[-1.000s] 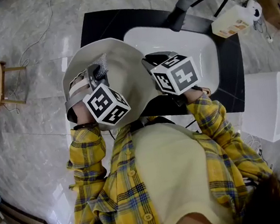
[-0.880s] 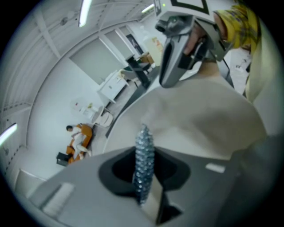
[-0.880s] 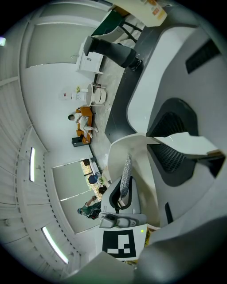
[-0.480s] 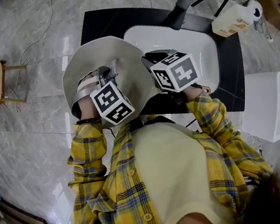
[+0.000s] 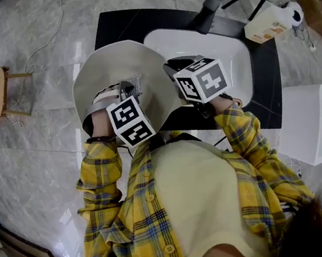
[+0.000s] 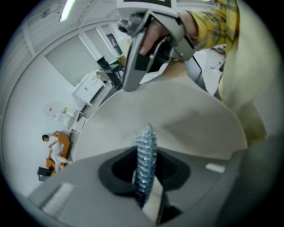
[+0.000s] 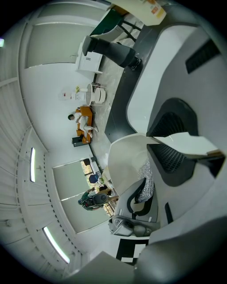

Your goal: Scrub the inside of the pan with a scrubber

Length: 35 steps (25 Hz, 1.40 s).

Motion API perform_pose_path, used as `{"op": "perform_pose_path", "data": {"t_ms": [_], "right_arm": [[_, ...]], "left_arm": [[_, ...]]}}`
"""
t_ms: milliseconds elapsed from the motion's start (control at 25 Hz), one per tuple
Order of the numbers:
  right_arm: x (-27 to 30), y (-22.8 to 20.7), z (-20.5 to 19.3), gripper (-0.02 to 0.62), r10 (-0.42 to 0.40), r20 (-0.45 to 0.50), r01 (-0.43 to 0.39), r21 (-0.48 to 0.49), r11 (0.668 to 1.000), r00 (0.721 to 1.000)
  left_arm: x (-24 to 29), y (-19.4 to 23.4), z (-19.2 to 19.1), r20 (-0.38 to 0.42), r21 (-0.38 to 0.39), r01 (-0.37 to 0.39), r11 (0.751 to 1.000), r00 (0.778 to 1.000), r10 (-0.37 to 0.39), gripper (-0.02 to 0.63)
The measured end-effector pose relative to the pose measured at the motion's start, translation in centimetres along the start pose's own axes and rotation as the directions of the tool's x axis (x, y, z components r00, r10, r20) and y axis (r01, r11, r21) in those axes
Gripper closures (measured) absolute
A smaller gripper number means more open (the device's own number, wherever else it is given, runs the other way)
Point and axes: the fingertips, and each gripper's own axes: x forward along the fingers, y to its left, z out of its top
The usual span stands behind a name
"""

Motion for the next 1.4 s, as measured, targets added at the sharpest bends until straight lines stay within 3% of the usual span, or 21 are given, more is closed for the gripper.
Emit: {"op": "perform_pose_path", "data": {"t_ms": [640,1400], "right_arm": [[0.1,0.0,-0.1,0.578,-0.006,-0.002,0.006,-0.024,1.0,1.0],[0.1,0.3,0.1,0.578,0.009,0.003,-0.009,-0.05,0.999,1.0]], "left_arm": [[-1.8,-3.5,0.6,0.043,0.043,0.119,0.992,0.992,-0.121,0.517],[-4.5,-6.3,0.5,0.092,-0.024,0.223,0.975,0.971,-0.22,0.518]]}}
